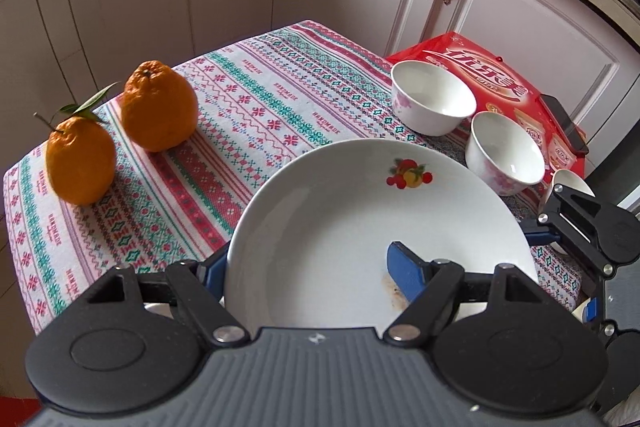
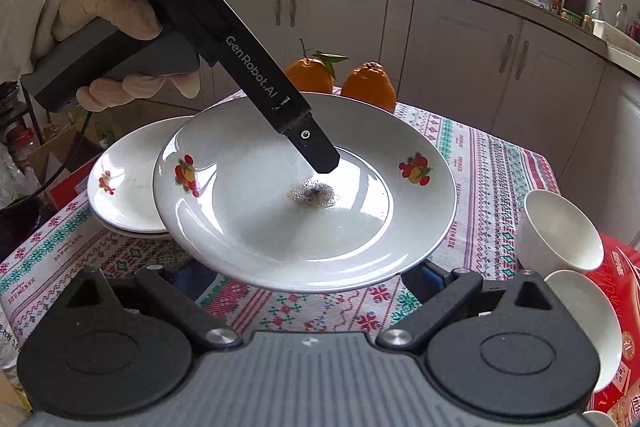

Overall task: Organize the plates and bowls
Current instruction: 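Lift the held plate with the left gripper and carry it over the plate stack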

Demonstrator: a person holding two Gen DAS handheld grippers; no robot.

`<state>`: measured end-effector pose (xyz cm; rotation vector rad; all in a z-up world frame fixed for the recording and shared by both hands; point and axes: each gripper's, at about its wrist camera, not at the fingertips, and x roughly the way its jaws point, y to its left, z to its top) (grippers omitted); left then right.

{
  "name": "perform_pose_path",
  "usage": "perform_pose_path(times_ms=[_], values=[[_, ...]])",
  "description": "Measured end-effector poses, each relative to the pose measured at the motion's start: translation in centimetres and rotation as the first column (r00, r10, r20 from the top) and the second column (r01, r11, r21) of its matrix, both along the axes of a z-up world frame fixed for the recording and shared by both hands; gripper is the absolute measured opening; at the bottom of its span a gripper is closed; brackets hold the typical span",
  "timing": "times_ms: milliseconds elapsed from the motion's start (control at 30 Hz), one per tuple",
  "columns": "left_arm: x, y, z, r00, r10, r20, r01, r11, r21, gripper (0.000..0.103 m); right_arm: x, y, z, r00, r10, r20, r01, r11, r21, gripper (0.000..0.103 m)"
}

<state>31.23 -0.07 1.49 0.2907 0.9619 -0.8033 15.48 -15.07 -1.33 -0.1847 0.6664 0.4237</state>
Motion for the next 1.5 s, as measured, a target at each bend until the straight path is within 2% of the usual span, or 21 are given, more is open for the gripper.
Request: perform_pose_path(times_ms=[333,667,1167,1500], values=[[-2.0,5.9,-0.5,0.993,0.117,-0.005,-0.117,0.993,-0.018,0.078,-0.4,4.1,0.4,0.994,0.113,0.002,-0.113,0.993,-0.018,0.1],[-2.4,9.8,-2.6,0.982,0.185,-0.047,-0.187,0.982,-0.038,0.078,0.1,7.1,-0.4,0.985,0.174,-0.024,-0.175,0.984,-0.042,0.1],[-2.0,11.8,-4.6,0.971,0.218,-0.097,-0.225,0.971,-0.076,0.078,0.3,8.6,-0.9,0.982,0.185,-0.041,-0.188,0.979,-0.076,0.1],[-2.1,12.5,-4.9,0.968,0.227,-0.104,-0.235,0.969,-0.073,0.078,0.3,9.1,-1.1,0.979,0.201,-0.044,-0.204,0.974,-0.094,0.1]])
